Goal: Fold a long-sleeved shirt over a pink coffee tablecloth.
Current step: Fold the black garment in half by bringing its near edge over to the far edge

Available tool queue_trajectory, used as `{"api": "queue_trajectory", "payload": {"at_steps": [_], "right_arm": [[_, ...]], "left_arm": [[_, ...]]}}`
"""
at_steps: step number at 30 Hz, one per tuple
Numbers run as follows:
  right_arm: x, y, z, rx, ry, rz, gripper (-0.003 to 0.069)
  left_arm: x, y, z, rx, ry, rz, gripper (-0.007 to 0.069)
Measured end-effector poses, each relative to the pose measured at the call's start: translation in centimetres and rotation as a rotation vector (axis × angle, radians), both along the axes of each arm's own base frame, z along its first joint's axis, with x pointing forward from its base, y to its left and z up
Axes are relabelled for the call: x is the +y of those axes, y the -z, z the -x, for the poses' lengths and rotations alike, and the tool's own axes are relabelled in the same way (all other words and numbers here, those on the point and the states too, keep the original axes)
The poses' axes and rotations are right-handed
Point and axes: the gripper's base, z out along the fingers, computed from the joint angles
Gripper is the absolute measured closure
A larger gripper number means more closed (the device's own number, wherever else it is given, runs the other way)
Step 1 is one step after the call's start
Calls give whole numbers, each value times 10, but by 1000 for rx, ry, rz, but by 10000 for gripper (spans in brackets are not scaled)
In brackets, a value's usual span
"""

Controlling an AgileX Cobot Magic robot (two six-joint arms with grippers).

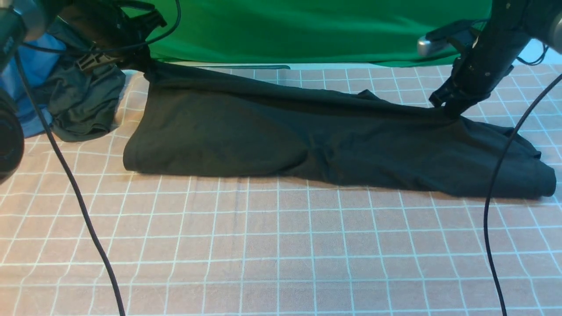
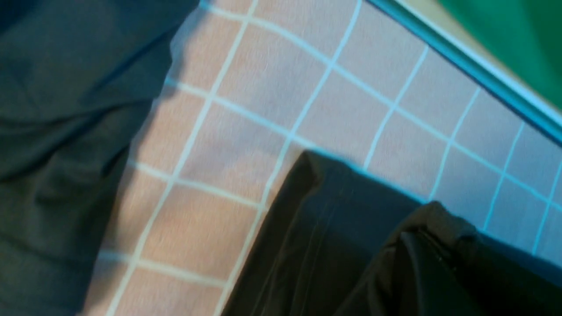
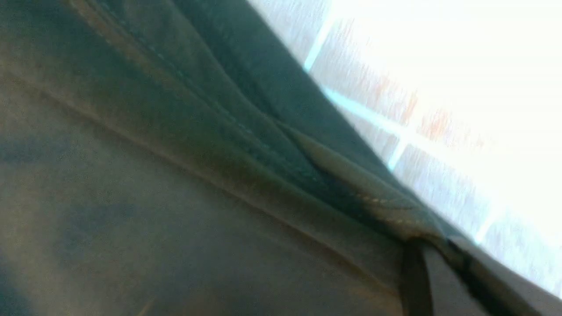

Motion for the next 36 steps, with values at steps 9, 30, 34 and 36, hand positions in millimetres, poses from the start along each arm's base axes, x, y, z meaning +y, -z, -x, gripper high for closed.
{"api": "queue_trajectory", "payload": {"at_steps": [9,30,34,36], "right_arm": [[0,8,-12,-94,3,1,613],[10,-36,-19,-270,85,-68,470],[46,-62,-5,-259,-44,-155,613],[72,-57,-1,-236,-115,-193,620]], "left_arm": [[-2,9,-11,-78,-12,-6,582],[-13,-8,-10,-132,29,-23,246],[-36,-21,5,-54,158,31,422],[-61,-21,9,-23,251,26,554]]}}
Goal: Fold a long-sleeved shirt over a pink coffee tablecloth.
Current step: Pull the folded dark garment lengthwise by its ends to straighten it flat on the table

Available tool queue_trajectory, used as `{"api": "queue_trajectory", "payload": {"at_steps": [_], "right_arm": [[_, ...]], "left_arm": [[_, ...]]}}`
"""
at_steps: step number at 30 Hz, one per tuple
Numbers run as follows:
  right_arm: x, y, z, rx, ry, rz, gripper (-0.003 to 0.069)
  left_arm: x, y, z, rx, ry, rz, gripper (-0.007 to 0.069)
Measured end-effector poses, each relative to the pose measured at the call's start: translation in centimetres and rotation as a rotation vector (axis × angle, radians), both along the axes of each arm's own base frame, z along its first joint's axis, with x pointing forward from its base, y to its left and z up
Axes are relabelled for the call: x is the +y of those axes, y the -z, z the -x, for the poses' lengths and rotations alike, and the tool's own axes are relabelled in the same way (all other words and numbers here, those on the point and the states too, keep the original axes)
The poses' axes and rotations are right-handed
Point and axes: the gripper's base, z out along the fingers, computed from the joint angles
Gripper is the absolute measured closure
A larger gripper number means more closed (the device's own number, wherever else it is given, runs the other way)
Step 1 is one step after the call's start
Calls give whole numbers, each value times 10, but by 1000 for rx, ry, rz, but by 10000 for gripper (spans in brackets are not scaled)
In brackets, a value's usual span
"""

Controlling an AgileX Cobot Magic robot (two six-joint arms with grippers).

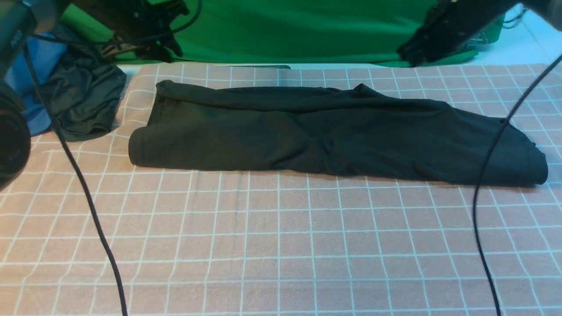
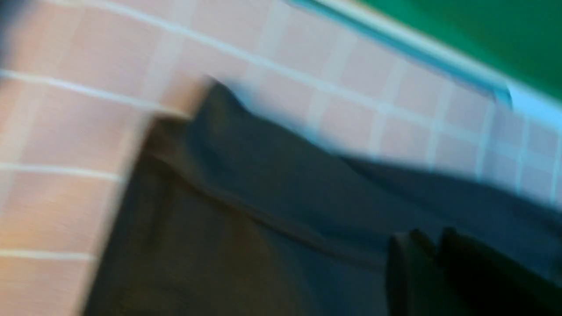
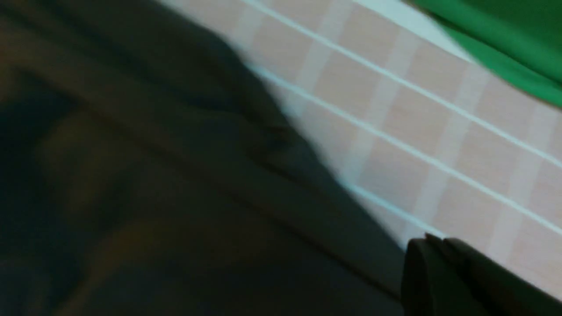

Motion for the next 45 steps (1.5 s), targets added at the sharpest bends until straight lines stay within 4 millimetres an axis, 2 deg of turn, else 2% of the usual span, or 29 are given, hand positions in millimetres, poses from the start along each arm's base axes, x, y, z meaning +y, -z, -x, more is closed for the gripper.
{"api": "queue_trajectory", "payload": {"at_steps": [3,5,6,9,14,21,22,24,28,30,34,39,42,45], "right_arm": [[22,23,0,56,-51,-2,620],[29,37,-1,81,-62,2,620],[34,49,-2,104,-72,6,620],[41,67,-5,118,-77,9,620],[42,80,-13,68,-48,-5,620],[43,96,-35,-121,20,-41,620],[40,94,-42,-191,50,-59,620],[34,92,-46,-224,101,-91,620],[17,83,-48,-149,152,-112,620],[13,75,-44,-78,140,-98,620],[13,45,-29,36,88,-76,620],[22,4,-6,90,-1,-49,620],[24,-5,1,106,-25,-40,620],[27,-10,5,118,-36,-41,620]], "left_arm": [[-31,12,6,64,90,-15,603],[-43,19,9,96,120,-17,610],[-55,29,12,139,151,-23,611],[-72,49,16,211,198,-48,611],[-78,72,15,273,215,-63,611],[-77,74,14,266,212,-74,611],[-77,74,14,271,213,-73,611],[-77,74,15,275,213,-74,611],[-77,74,15,279,213,-74,610],[-77,74,15,279,212,-74,610],[-77,74,12,249,204,-72,610],[-80,68,-2,85,156,-39,610],[-80,70,-8,30,138,-35,610],[-78,81,-12,23,133,-59,610]]}}
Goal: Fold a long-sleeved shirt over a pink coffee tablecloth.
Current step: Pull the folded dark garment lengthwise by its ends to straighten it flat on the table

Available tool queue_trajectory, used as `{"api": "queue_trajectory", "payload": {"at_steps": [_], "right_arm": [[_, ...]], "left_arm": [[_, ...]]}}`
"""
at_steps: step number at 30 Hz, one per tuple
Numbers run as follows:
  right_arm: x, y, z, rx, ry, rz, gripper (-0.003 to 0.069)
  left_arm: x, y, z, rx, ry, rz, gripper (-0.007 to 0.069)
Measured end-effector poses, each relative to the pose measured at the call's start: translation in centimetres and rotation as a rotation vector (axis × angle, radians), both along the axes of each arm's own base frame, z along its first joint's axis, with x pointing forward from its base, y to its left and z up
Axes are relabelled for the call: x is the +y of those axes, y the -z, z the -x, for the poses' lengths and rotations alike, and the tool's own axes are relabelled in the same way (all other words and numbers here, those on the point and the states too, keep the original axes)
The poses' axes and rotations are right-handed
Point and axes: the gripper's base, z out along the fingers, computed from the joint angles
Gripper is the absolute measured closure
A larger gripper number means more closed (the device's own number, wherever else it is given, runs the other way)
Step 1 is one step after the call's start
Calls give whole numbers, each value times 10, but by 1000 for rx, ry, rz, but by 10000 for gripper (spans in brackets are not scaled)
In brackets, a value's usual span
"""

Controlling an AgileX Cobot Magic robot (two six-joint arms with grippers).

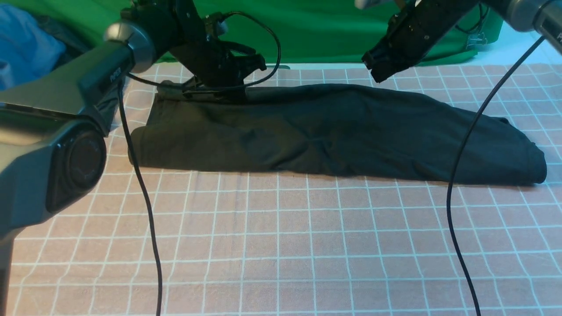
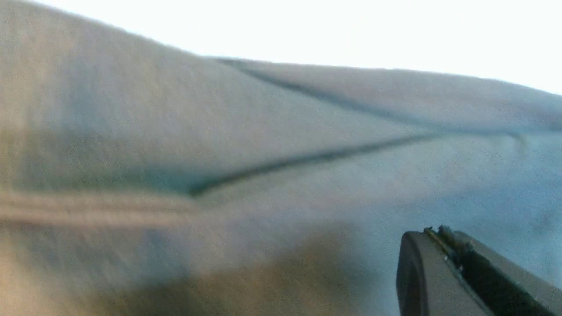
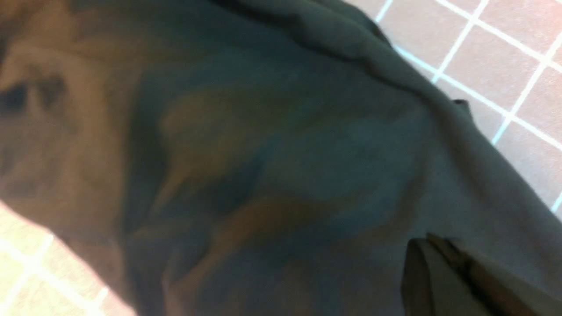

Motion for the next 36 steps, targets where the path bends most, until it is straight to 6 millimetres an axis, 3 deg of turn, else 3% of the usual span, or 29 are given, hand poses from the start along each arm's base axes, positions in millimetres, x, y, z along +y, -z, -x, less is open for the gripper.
{"api": "queue_trajectory", "payload": {"at_steps": [4,12,17,19,22,26,29,33,36], "right_arm": [[4,-2,3,26,-9,-51,620],[17,-9,12,78,-62,-144,619],[26,-18,18,62,-94,-148,619],[26,-24,21,48,-106,-147,619],[21,-37,24,17,-102,-137,619],[5,-61,31,-33,-46,-98,619],[-9,-74,38,-56,15,-47,619],[-26,-79,58,-28,57,7,619],[-37,-70,78,39,57,38,619]], "left_arm": [[4,20,-6,-10,1,-61,610],[15,11,-33,-362,-12,-178,610],[29,6,-36,-352,-130,-109,610],[34,3,-29,-255,-155,-112,610],[39,-21,-14,-147,-117,-159,610],[44,-72,17,-31,-74,-208,610],[49,-91,33,3,-73,-222,610],[67,-89,58,116,-97,-234,610],[91,-78,74,177,-172,-223,610]]}}
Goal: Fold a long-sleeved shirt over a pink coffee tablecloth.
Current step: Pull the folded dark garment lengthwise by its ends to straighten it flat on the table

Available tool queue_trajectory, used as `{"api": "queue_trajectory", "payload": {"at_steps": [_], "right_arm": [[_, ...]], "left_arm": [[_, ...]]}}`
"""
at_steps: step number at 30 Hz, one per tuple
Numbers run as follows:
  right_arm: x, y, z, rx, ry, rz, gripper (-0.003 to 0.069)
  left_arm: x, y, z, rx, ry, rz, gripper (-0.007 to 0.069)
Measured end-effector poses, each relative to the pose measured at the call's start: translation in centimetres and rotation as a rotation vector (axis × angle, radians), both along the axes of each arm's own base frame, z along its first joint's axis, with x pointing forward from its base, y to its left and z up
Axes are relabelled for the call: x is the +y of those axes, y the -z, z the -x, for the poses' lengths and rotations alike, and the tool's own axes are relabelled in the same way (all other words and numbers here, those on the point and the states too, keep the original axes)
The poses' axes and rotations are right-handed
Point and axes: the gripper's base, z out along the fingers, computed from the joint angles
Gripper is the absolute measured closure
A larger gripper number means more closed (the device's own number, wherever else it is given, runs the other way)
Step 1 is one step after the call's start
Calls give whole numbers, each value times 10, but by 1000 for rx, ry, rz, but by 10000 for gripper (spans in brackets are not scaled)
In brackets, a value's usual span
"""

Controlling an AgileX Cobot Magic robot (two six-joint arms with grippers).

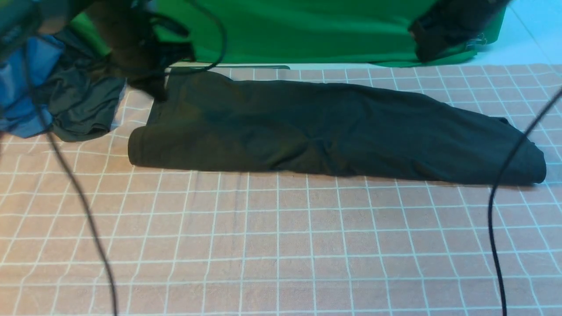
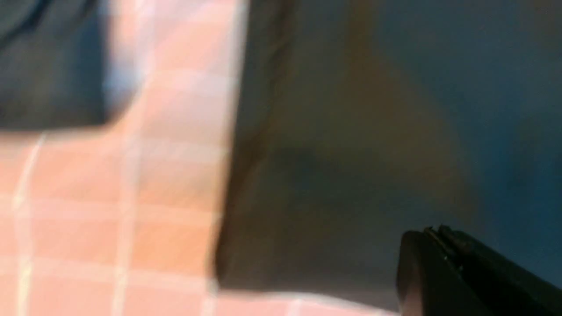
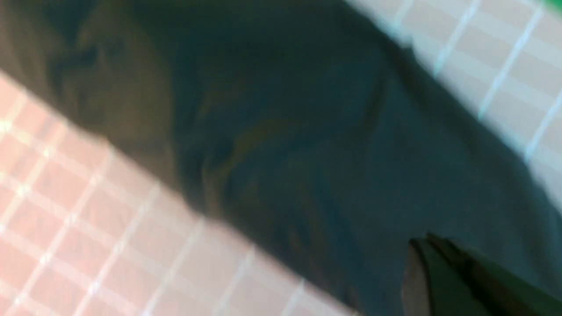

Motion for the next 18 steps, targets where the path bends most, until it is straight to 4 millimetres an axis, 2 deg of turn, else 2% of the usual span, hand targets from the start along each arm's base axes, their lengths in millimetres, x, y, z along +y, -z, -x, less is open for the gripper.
{"api": "queue_trajectory", "payload": {"at_steps": [4,6,9,18], "right_arm": [[-10,6,20,55,5,16,619],[-11,6,24,61,6,19,619],[-12,6,25,62,8,20,619],[-11,5,22,30,13,2,619]], "left_arm": [[40,9,7,5,-148,32,610],[49,11,7,-8,-184,59,605],[52,14,4,-16,-168,80,554],[43,55,-8,55,-122,89,177]]}}
